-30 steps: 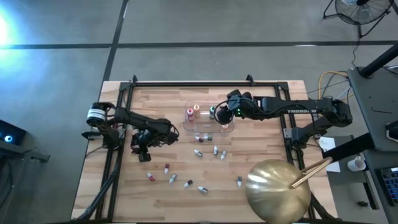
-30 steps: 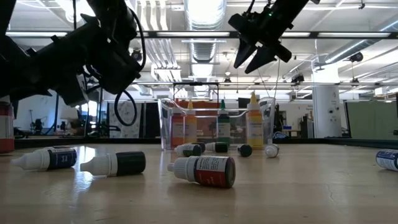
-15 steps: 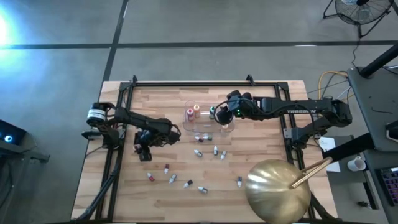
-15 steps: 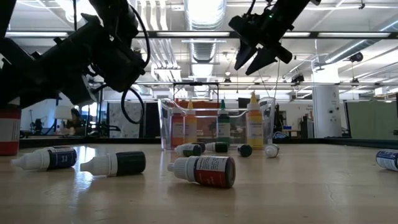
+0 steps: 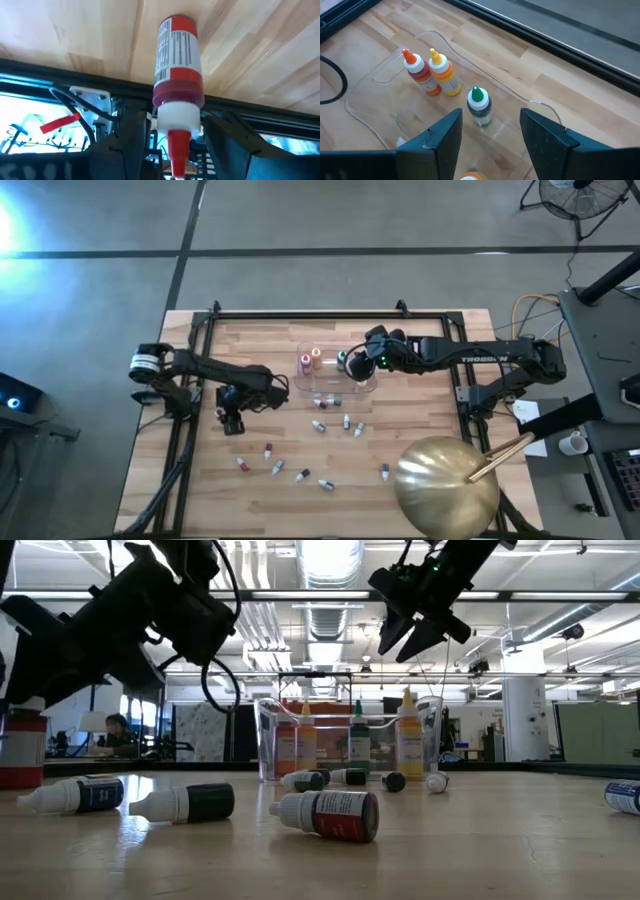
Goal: Pick & Place food coloring
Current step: Put the large red food coloring bottle in the transparent bin
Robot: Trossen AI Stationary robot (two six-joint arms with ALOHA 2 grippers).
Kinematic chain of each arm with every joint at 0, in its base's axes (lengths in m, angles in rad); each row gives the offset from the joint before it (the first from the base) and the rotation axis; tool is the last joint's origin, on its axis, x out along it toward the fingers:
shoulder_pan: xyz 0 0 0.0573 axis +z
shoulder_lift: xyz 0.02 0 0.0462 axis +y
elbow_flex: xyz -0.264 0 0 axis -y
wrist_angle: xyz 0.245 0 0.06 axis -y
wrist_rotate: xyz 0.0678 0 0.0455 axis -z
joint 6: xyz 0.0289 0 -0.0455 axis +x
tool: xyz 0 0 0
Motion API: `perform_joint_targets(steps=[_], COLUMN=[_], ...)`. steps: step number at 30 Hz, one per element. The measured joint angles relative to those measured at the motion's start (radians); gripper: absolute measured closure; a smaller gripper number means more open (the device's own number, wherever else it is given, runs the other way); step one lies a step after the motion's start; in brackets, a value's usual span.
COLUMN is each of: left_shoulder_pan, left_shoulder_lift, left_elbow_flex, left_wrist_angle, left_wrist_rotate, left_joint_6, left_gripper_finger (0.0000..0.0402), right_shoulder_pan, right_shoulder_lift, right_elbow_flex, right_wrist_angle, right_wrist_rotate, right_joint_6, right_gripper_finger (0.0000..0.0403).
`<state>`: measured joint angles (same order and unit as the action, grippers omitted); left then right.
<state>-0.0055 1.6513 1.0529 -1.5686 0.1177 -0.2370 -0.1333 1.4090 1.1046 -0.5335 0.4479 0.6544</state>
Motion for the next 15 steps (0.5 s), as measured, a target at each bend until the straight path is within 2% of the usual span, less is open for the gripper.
perform_joint_targets(steps=[6,15], left_shoulder_pan=[-0.001,0.002], left_shoulder_lift=[-0.108,-0.355], left_elbow_flex=[0.026,0.028], left_wrist_angle=[-0.001,0.032], left_wrist_rotate=[-0.009,-0.077], left_joint_6=[-0.107,-0.429], left_gripper_finger=[0.0229,0.0229], right_shoulder_pan=[0.0,0.0], right_shoulder_lift=[0.0,0.0], right_elbow_flex=[-0.002,-0.005], right_wrist_angle=[-0.001,0.001], right_wrist_rotate=[0.0,0.0], right_joint_6=[0.0,-0.003], right_gripper_finger=[0.0211,0.0211])
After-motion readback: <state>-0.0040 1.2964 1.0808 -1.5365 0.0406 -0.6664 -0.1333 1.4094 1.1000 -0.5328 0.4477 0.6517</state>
